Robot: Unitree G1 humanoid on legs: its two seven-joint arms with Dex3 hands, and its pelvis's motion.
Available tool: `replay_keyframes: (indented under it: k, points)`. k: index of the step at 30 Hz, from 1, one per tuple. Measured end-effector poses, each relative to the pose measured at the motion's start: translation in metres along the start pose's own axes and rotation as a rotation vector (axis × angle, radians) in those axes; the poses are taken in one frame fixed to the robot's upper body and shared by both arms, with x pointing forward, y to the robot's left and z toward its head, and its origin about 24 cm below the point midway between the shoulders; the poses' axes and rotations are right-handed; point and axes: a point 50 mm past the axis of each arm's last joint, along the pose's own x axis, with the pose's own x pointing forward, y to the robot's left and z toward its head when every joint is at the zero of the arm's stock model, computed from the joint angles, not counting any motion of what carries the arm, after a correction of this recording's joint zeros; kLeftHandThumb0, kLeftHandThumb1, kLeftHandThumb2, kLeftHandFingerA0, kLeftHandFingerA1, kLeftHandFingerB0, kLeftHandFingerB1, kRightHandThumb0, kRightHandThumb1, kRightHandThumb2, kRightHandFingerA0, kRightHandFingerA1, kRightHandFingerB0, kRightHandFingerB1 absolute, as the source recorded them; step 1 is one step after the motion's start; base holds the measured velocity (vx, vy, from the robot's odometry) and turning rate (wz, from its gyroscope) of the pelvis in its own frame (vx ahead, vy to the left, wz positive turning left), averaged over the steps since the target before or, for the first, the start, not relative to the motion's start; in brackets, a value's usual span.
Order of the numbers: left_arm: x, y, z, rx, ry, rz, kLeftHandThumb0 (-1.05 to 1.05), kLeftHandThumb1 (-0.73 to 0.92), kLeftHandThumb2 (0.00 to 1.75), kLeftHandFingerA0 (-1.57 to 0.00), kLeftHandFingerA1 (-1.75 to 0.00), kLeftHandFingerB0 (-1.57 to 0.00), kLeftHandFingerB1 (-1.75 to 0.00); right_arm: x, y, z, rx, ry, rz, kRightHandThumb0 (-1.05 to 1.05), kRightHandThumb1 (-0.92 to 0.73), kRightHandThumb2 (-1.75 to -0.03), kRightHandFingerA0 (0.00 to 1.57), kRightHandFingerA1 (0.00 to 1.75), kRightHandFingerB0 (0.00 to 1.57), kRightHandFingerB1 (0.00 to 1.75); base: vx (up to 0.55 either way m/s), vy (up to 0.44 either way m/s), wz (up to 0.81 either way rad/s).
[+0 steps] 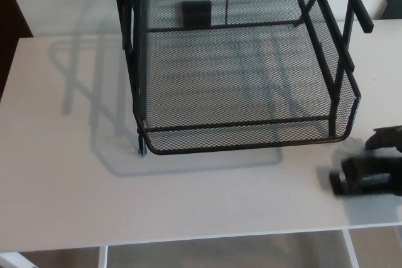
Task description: The robot walks towards a desk on which a file tray is kept in the middle and a stapler is kept to its right. The robot lifts the stapler using its right hand and places it on the file tray.
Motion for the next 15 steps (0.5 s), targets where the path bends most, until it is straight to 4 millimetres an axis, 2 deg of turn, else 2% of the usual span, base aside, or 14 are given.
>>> replay_keyframes:
  k: [1, 3, 4, 5, 6, 8, 9, 10, 11, 12, 13, 14, 15]
  points:
    - [0.0, -0.0001, 0.0, 0.001, 0.0, 0.0, -0.78, 0.58, 0.79, -0.39, -0.84, -0.4, -0.76, 0.0003, -0.0004, 0.0004, -0.003, 0.0, -0.019, -0.36, -0.54, -0.58, 0.84, 1.69, 0.89, 0.7, 0.0, 0.0, 0.0]
    - [0.0, -0.0002, -0.0001, 0.002, 0.001, -0.001, -0.79, 0.59, 0.77, -0.35, -0.88, -0.41, -0.8, 0.001, -0.0011, 0.0015, -0.005, -0.004, -0.055, -0.31, -0.57, -0.55, 0.8, 1.74, 0.86, 0.79, 0.0, 0.0, 0.0]
    - [0.0001, -0.0002, 0.0001, 0.003, 0.001, -0.001, -0.85, 0.46, 1.05, -0.39, -0.78, -0.4, -0.75, 0.0013, -0.0006, 0.002, -0.004, -0.005, -0.068, -0.11, -0.59, -0.64, 0.8, 1.75, 0.77, 1.34, 0.0, 0.0, 0.0]
    - [0.0001, -0.0003, 0.0003, 0.003, 0.0, -0.001, -0.85, 0.47, 1.06, -0.38, -0.78, -0.41, -0.75, 0.0015, 0.0, 0.0023, -0.004, -0.007, -0.081, -0.1, -0.63, -0.66, 0.78, 1.75, 0.71, 1.46, 0.0, 0.0, 0.0]
    - [0.0002, -0.0003, 0.0004, 0.003, 0.0, -0.001, -0.86, 0.48, 1.06, -0.4, -0.79, -0.42, -0.76, 0.0016, 0.0004, 0.0026, -0.003, -0.01, -0.092, -0.06, -0.6, -0.71, 0.8, 1.75, 0.72, 1.5, 0.0, 0.0, 0.0]
    - [0.0002, -0.0003, 0.0005, 0.004, 0.0, -0.001, -0.86, 0.48, 1.06, -0.4, -0.79, -0.42, -0.76, 0.0016, 0.0013, 0.0026, -0.002, -0.014, -0.113, -0.06, -0.6, -0.71, 0.8, 1.75, 0.72, 1.5, 0.0, 0.0, 0.0]
    - [0.0002, -0.0004, 0.0005, 0.004, 0.0, -0.002, -0.88, 0.48, 1.07, -0.4, -0.79, -0.42, -0.76, 0.0016, 0.0015, 0.0027, -0.001, -0.016, -0.124, -0.11, -0.52, -0.9, 1.14, 1.38, 0.95, 1.25, 0.0, 0.0, 0.0]
    - [0.0002, -0.0004, 0.0006, 0.005, 0.0, -0.002, -0.88, 0.48, 1.07, -0.4, -0.79, -0.42, -0.76, 0.0016, 0.0018, 0.0026, -0.001, -0.018, -0.135, -0.11, -0.52, -0.9, 1.14, 1.38, 0.95, 1.25, 0.0, 0.0, 0.0]
    - [0.0002, -0.0004, 0.0006, 0.005, 0.0, -0.002, -0.81, 0.62, 0.77, -0.39, -0.86, -0.43, -0.78, 0.0015, 0.0018, 0.0025, -0.001, -0.02, -0.151, -0.15, -0.53, -0.91, 1.13, 1.38, 0.91, 1.22, 0.0, 0.0, 0.0]
    - [0.0003, -0.0005, 0.0008, 0.006, 0.0, -0.002, -0.88, 0.49, 1.08, -0.4, -0.79, -0.41, -0.76, 0.0015, 0.002, 0.0025, -0.001, -0.023, -0.163, -0.12, -0.51, -0.94, 1.14, 1.36, 0.95, 1.23, 0.0, 0.0, 0.0]
    - [0.0003, -0.0005, 0.0009, 0.006, -0.001, -0.002, -0.88, 0.48, 1.07, -0.39, -0.79, -0.41, -0.76, 0.0014, 0.0023, 0.0024, 0.001, -0.024, -0.173, -0.09, -0.64, -0.71, 0.88, 1.65, 0.72, 1.46, 0.0, 0.0, 0.0]
    - [0.0003, -0.0005, 0.0009, 0.007, 0.0, -0.003, -0.88, 0.48, 1.07, -0.39, -0.79, -0.41, -0.76, 0.001, 0.0029, 0.0023, 0.003, -0.026, -0.186, -0.09, -0.64, -0.71, 0.88, 1.65, 0.72, 1.46, 0.0, 0.0, 0.0]
    - [0.0003, -0.0006, 0.001, 0.007, 0.0, -0.003, -0.81, 0.61, 0.77, -0.39, -0.86, -0.4, -0.79, 0.0007, 0.0035, 0.0023, 0.005, -0.027, -0.196, -0.08, -0.51, -0.96, 1.18, 1.35, 1.0, 1.23, 0.0, 0.0, 0.0]
